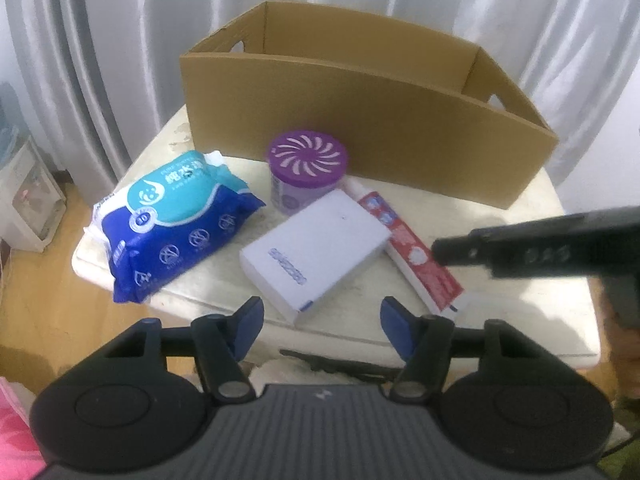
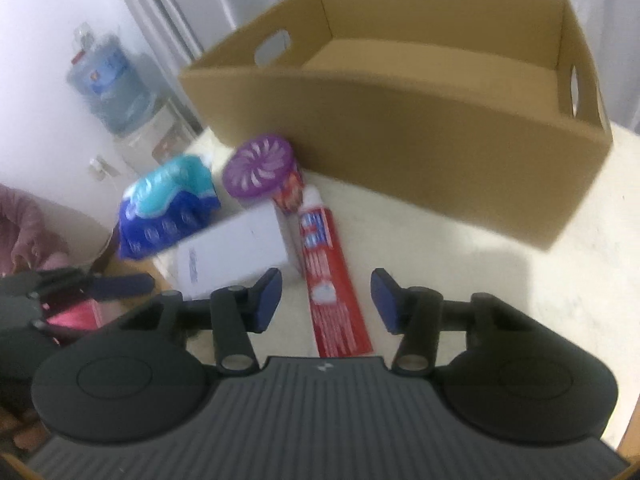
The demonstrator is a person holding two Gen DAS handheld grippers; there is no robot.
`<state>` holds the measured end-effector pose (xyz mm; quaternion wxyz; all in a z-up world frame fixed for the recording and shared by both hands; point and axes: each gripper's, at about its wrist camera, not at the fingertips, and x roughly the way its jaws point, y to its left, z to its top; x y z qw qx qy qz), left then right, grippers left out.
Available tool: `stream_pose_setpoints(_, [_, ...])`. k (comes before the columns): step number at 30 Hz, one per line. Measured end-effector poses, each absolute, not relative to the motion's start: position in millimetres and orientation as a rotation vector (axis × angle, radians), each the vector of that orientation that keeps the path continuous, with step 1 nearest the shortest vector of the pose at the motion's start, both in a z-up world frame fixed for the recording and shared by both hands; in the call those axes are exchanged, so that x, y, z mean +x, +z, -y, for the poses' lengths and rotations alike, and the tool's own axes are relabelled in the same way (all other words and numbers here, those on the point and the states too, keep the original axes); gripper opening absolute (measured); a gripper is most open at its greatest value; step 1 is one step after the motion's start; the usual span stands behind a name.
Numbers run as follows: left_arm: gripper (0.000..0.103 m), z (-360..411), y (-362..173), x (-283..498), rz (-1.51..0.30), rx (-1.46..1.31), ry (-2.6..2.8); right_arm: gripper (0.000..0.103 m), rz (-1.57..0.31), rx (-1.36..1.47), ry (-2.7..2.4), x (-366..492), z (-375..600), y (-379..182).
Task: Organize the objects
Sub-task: 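Move the right gripper down over the red toothpaste tube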
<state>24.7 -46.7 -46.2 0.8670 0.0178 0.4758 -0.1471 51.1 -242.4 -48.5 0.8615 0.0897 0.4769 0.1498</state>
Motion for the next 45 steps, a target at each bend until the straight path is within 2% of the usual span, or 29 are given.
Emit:
stream_pose_setpoints(7, [0.064,68.8,-42.2,11.7,-1.009,0.038,-0.333,0.03,-1.052,0.154,0.379,53.4,237.0,-67.6])
stream_pose_setpoints(12, [0.064,81.3,-48.7,13.4,-1.032,0.022,-0.358,0.009,-1.071,0.163,0.414,57.0,236.6,-73.2])
stream_pose_setpoints(16, [0.064,87.5,-50.9,13.7,-1.045,0.0,-0.362,0.001,-1.128,0.228,0.429,56.9,246.9,-80.2])
stream_pose_setpoints(28, [0.064,104.3,-58.1,5.8,-1.055,0.023,-0.403,0.0,-1.182,0.321,0.417,27.8,279.4,-91.7])
stream_pose_setpoints(34, [0.064,99.8,-60.0,11.0,-1.049,0.008,-0.408,0.006,-1.099,0.321,0.401,28.3,289.2,-72.3])
stream_pose_setpoints(37, [0.064,102.6,-62.3,16.7,-1.058,0.02,-0.423,0.013,-1.059,0.319,0.389,38.1,292.1,-62.4])
stream_pose_setpoints(41, [0.064,108.8,-65.4,25.3,-1.071,0.031,-0.448,0.022,-1.063,0.348,0.401,54.5,288.7,-62.5])
stream_pose_setpoints(45, [0.064,115.9,-71.8,35.2,-1.094,0.038,-0.473,0.027,-1.094,0.365,0.426,70.2,279.8,-70.0])
